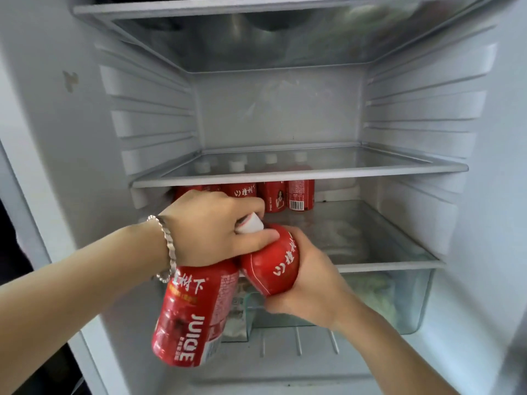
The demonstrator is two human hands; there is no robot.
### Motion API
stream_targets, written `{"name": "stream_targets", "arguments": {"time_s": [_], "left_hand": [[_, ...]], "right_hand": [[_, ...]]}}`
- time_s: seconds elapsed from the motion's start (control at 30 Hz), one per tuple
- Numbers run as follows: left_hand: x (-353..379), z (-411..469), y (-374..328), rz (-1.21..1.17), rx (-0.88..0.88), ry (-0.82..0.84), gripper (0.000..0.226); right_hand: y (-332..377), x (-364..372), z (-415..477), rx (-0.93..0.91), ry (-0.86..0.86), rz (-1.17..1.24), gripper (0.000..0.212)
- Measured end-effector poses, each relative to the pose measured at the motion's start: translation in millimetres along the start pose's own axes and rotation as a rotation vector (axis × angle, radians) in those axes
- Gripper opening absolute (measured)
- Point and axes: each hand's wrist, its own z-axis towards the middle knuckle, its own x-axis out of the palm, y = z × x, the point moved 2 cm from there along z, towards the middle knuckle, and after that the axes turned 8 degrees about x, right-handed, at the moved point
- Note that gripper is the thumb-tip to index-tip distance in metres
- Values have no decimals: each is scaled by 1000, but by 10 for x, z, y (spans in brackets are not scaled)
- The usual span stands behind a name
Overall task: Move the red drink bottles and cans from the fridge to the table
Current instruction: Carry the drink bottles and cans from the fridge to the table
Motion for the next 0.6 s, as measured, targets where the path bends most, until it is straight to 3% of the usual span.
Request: {"name": "stream_targets", "arguments": {"time_s": [0.13,0.17,0.23,0.3,0.47,0.6], "left_hand": [[102,-29,178,-184,-62,16,44],[136,-50,208,-200,-75,40,43],[185,-93,239,-220,-94,82,48],[203,-127,275,-211,-120,92,57],[173,-181,338,-157,-172,130,55],[195,-242,277,-38,-182,149,45]], "right_hand": [[58,-83,66,68,355,171,64],[50,-116,142,75,344,238,52],[-52,-145,483,93,138,272,40],[-142,-55,896,134,-6,223,54],[-163,320,1688,220,-16,112,89],[-135,519,1865,292,-140,86,91]]}}
